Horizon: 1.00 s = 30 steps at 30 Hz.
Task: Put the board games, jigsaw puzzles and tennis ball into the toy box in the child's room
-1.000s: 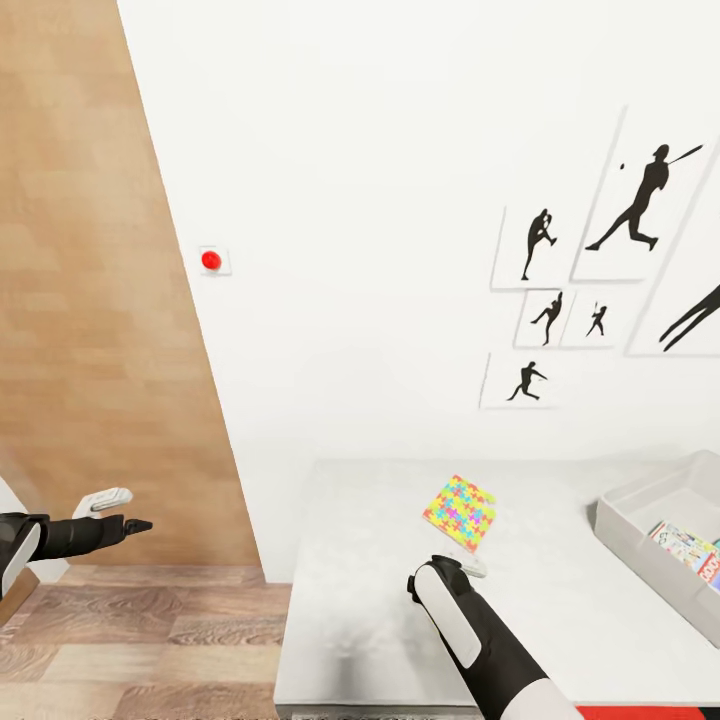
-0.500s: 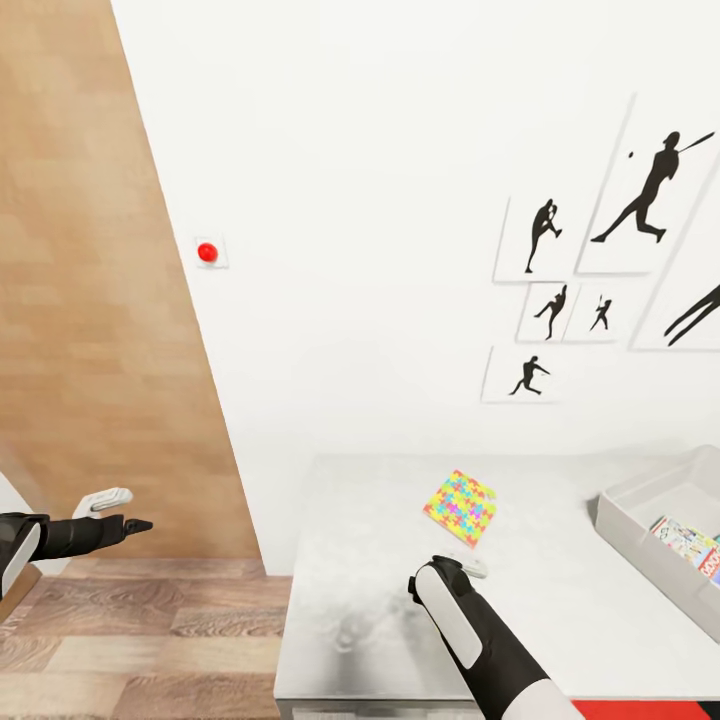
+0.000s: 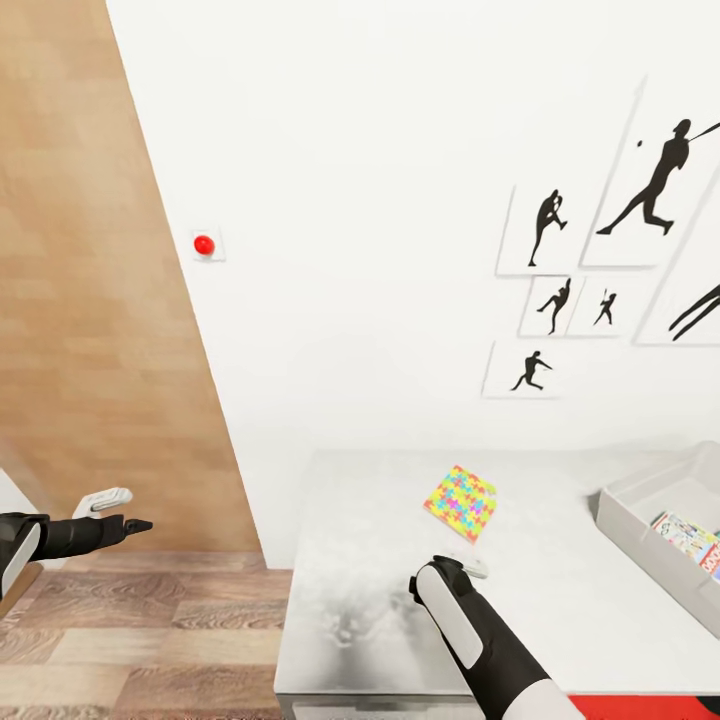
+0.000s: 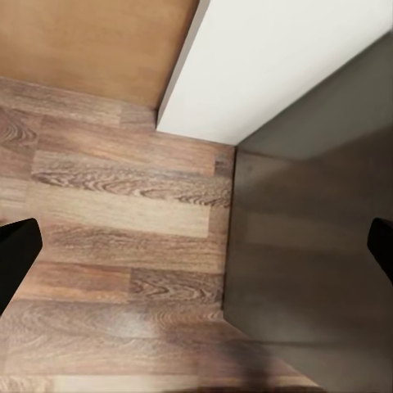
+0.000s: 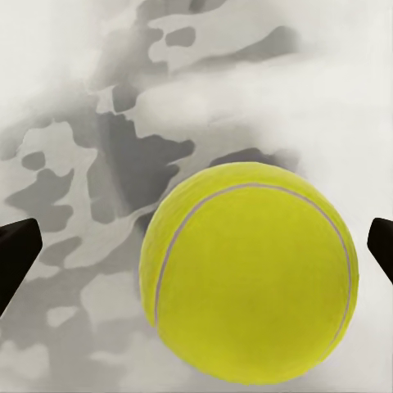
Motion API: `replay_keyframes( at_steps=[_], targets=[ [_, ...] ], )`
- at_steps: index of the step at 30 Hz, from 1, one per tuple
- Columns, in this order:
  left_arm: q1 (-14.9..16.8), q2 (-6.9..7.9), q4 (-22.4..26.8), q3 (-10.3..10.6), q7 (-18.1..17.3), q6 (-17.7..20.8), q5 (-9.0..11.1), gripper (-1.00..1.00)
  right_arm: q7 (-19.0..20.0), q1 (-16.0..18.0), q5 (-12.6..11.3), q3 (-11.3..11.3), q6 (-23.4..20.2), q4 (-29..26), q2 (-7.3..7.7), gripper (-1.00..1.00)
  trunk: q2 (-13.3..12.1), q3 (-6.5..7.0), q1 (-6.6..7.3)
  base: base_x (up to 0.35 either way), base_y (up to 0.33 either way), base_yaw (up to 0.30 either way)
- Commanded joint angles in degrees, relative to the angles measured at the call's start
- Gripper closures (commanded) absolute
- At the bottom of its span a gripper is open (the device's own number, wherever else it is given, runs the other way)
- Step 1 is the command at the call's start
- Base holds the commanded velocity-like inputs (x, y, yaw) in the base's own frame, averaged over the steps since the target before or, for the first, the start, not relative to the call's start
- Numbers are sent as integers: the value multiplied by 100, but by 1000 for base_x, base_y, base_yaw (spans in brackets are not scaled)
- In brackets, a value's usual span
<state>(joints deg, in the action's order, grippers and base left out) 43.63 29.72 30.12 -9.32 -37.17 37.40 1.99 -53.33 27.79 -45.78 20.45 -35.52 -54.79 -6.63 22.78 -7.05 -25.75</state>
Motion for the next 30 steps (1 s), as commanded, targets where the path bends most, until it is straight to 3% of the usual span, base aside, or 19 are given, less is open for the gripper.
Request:
replay_keyframes(
  at_steps=[1, 9, 25, 26, 30],
  targets=[
    [5, -1, 2, -17, -10, 48, 20, -100, -46, 7, -36, 9, -25, -6, 3, -100, 14, -23, -3, 0, 0, 0],
    [5, -1, 2, -17, -10, 48, 20, -100, -46, 7, -34, -2, -25, -9, 4, -100, 14, -91, -3, 0, 0, 0],
    [5, -1, 2, -17, -10, 48, 20, -100, -46, 7, -28, 25, -25, -7, 4, -100, 14, -102, -3, 0, 0, 0],
    [5, -1, 2, -17, -10, 48, 20, -100, -46, 7, -28, 26, -25, -7, 4, 100, 14, -102, -3, 0, 0, 0],
    [5, -1, 2, -17, -10, 48, 20, -100, -46, 7, -29, 20, -21, -6, 7, 100, 14, -102, -3, 0, 0, 0]
  ],
)
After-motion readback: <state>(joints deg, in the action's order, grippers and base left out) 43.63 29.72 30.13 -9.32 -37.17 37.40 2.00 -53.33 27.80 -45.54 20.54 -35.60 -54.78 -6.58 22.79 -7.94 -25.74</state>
